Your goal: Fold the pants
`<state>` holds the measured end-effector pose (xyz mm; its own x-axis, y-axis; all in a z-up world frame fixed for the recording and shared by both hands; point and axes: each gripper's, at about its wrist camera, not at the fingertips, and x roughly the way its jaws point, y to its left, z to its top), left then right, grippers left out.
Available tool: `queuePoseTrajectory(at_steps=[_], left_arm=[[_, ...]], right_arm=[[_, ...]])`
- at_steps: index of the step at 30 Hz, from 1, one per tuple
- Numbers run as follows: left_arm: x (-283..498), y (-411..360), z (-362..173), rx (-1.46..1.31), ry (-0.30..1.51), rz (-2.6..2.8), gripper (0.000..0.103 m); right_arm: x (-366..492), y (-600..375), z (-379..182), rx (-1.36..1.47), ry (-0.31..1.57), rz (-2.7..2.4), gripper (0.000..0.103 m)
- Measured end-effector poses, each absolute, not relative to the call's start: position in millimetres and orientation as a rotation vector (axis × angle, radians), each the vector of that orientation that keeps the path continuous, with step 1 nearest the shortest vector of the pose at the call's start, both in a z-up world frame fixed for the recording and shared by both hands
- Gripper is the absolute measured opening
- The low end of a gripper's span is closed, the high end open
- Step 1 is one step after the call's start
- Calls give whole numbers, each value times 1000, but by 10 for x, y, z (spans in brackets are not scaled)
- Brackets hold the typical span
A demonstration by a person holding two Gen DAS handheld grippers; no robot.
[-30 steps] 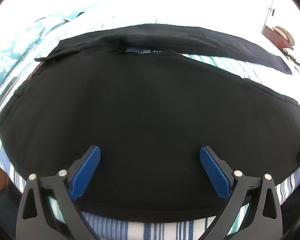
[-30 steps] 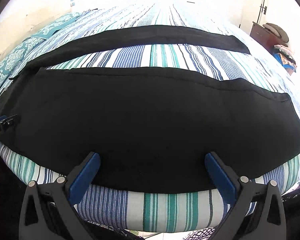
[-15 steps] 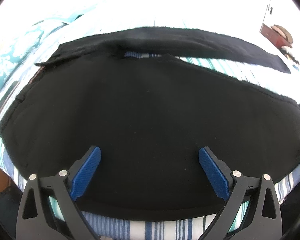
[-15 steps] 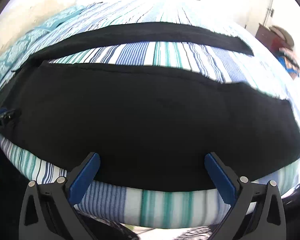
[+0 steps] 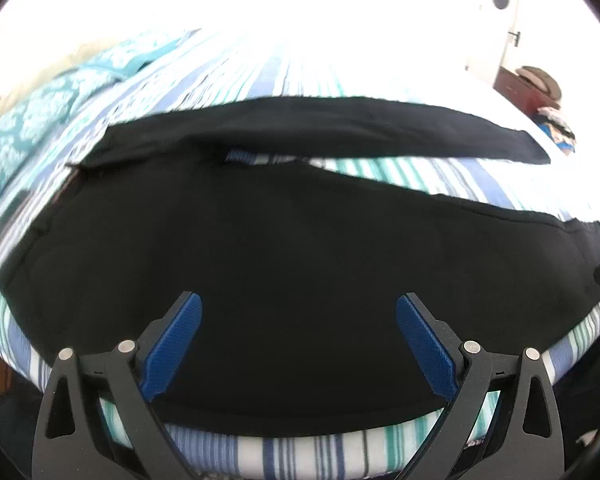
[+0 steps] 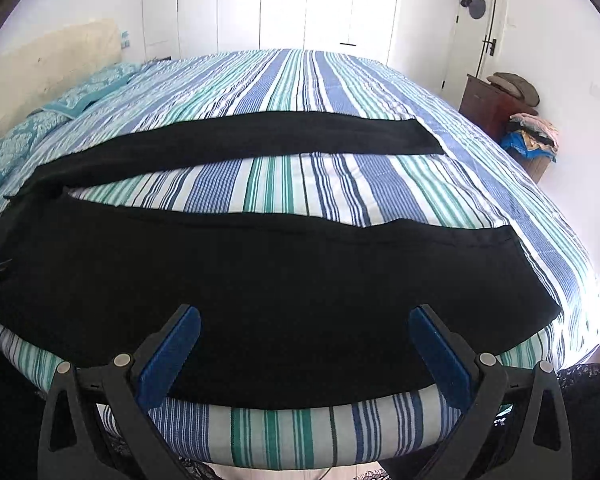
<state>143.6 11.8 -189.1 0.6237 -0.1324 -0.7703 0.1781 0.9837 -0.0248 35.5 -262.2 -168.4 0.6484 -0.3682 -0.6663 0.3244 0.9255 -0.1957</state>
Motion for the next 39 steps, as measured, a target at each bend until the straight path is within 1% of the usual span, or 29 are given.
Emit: queuePoseTrajectory(at_steps=[11, 19, 24, 32, 35, 39], left_arm=[[1382, 10, -1881, 127, 869, -197, 99], [1420, 136, -1863, 60, 874, -167, 99], [1442, 210, -1796, 8, 856, -156, 99], [1549, 406, -1688, -77, 811, -118, 99], [1633, 441, -1739, -107, 830, -110, 99], [1727, 414, -1822, -115, 859, -101, 99]], right_arm=[[345, -2567, -1671, -99, 754, -372, 103], [337, -2566, -1698, -111, 761, -365, 103], [324, -2583, -1623, -79, 743, -355, 103], [398, -2913, -1083, 100, 669, -241, 103], [624, -3261, -887, 155, 707, -184, 103], [1134, -3910, -729, 210, 791, -211, 103]])
